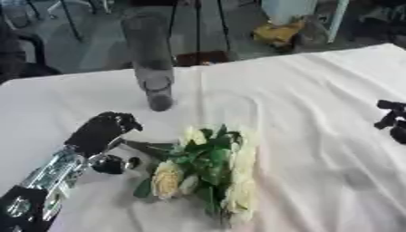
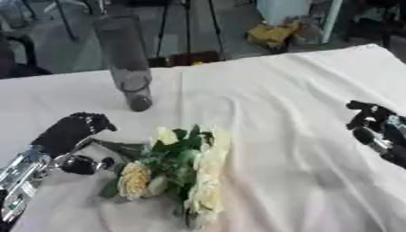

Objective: Arrange flowers into the vase.

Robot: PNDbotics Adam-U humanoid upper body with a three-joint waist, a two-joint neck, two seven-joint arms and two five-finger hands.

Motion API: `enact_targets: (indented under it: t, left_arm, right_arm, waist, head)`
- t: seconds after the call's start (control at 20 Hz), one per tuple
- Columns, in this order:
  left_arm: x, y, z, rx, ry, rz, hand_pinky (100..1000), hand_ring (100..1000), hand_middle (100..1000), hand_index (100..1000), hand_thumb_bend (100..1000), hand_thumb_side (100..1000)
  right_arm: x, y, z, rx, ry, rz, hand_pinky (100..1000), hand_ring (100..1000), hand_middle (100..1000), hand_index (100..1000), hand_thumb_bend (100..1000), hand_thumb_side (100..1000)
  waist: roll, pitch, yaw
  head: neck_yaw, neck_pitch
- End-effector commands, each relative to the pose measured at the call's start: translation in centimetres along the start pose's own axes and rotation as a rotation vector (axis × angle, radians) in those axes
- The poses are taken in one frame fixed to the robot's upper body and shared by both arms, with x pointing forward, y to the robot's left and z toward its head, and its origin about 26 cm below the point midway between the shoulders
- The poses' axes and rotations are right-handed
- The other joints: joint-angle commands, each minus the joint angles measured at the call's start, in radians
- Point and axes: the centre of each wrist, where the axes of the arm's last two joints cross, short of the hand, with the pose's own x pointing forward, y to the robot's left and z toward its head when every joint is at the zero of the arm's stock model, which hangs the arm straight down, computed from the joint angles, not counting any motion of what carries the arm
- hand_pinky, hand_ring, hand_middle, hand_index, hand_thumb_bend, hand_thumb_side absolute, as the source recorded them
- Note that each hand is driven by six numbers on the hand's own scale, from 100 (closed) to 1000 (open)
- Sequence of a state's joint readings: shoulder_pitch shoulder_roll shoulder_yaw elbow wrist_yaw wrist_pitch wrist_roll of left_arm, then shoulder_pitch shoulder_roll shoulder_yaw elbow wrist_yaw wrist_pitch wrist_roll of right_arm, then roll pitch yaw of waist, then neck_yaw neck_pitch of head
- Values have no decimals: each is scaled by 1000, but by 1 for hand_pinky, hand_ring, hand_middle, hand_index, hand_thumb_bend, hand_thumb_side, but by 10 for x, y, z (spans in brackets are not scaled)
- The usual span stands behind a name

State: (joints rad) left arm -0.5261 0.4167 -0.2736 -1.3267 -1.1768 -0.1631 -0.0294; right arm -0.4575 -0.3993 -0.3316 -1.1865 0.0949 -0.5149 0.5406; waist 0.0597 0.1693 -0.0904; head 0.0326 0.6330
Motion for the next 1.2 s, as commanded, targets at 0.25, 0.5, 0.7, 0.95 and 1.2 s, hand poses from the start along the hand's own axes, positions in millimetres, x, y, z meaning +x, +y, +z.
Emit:
enact_targets:
  t: [0.25,0.5,0.7,0.95,1.2]
  left_arm:
    - [6,4,-11,38,10,-14,747,719,666,768,501,236]
    - [15,-1,-20,56,26,-10,740,713,658,764,493,224]
    - [22,-7,-26,60,42,-7,733,709,646,762,474,223]
    - [26,-15,-30,56,54,-7,728,703,620,756,471,227]
    - [31,-23,-35,52,68,-5,728,703,620,756,471,227]
  right_arm:
    - [6,-10,-6,0,-23,31,709,989,486,838,697,718]
    - [6,-9,-7,3,-27,30,709,989,486,838,698,717]
    - [6,-9,-8,5,-30,28,709,989,486,838,699,714]
    - [6,-9,-8,6,-30,28,709,989,486,838,699,713]
    - [5,-9,-8,6,-31,27,709,989,486,838,699,713]
  waist:
    - [-1,-14,-4]
    - [-5,-12,-5]
    - [-7,-10,-8]
    - [-8,-9,-10]
    - [-9,-9,-12]
  head:
    - [-1,3]
    - [2,2]
    - [4,2]
    - [6,2]
    - [6,3]
